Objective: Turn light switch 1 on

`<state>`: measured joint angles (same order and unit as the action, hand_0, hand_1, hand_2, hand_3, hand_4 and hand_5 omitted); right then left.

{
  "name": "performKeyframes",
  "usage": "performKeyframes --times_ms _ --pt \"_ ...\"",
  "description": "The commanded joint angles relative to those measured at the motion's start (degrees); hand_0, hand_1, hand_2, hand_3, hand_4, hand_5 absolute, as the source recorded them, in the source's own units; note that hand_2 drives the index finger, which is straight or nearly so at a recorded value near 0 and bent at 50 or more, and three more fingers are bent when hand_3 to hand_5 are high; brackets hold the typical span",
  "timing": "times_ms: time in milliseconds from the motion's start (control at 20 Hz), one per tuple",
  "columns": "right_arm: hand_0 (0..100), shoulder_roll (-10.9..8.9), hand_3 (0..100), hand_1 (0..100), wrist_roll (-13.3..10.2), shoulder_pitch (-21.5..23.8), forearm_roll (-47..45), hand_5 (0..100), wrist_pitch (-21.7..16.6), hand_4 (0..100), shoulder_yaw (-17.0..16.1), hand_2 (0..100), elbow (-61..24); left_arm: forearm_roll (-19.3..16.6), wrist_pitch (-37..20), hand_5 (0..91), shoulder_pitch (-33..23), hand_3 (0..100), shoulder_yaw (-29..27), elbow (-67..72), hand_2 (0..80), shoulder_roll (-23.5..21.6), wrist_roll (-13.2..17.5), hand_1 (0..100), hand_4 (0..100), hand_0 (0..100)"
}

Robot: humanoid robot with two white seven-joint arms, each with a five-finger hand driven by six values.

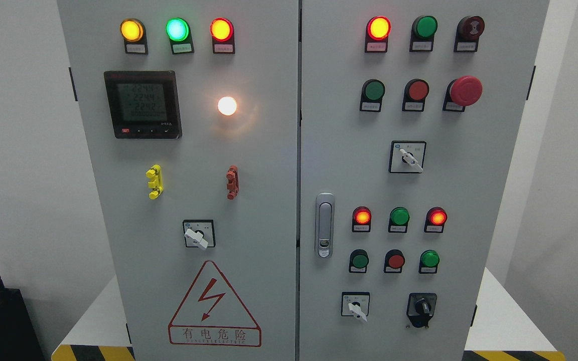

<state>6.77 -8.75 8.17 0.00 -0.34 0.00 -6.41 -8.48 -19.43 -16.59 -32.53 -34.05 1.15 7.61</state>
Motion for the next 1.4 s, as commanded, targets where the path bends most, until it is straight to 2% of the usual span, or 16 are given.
performKeyframes --times_ms 0,150,351,501,652,1153,1353 --pt "12 0.00 0 39 0.0 0.0 -0.4 0 0.0 0 0.6 0 0.0 -0.2 7.0 0.0 0.8 0 15.3 24.6 0.0 -1.2 3.5 0 0 30" --pt "12 0.00 0 39 0.0 0.0 -0.4 0 0.0 0 0.6 0 0.0 -0.7 12.5 0.0 1.3 0 22.4 24.6 0.0 -1.2 5.5 0 0 30" --pt "12 0.00 0 39 0.0 0.0 -0.4 0 0.0 0 0.6 0 0.0 -2.1 15.1 0.0 1.9 0 28.2 25.3 0.0 -1.1 5.0 0 0 30" --pt "12 0.00 0 39 0.0 0.0 -0.4 0 0.0 0 0.6 0 0.0 -3.3 15.5 0.0 3.1 0 28.4 27.3 0.0 -0.7 4.5 0 0 29" --pt "12 0.00 0 39 0.0 0.0 -0.4 0 0.0 0 0.6 0 0.0 -3.3 15.6 0.0 3.3 0 28.4 27.3 0.0 -0.7 2.2 0 0 28" --pt "12 0.00 0 39 0.0 0.0 -0.4 0 0.0 0 0.6 0 0.0 -3.3 16.8 0.0 4.1 0 28.2 27.3 0.0 -1.2 1.4 0 0 23" --pt "12 0.00 0 39 0.0 0.0 -0.4 0 0.0 0 0.6 0 0.0 -3.3 16.8 0.0 4.6 0 28.1 27.2 0.0 -1.2 -0.4 0 0 23"
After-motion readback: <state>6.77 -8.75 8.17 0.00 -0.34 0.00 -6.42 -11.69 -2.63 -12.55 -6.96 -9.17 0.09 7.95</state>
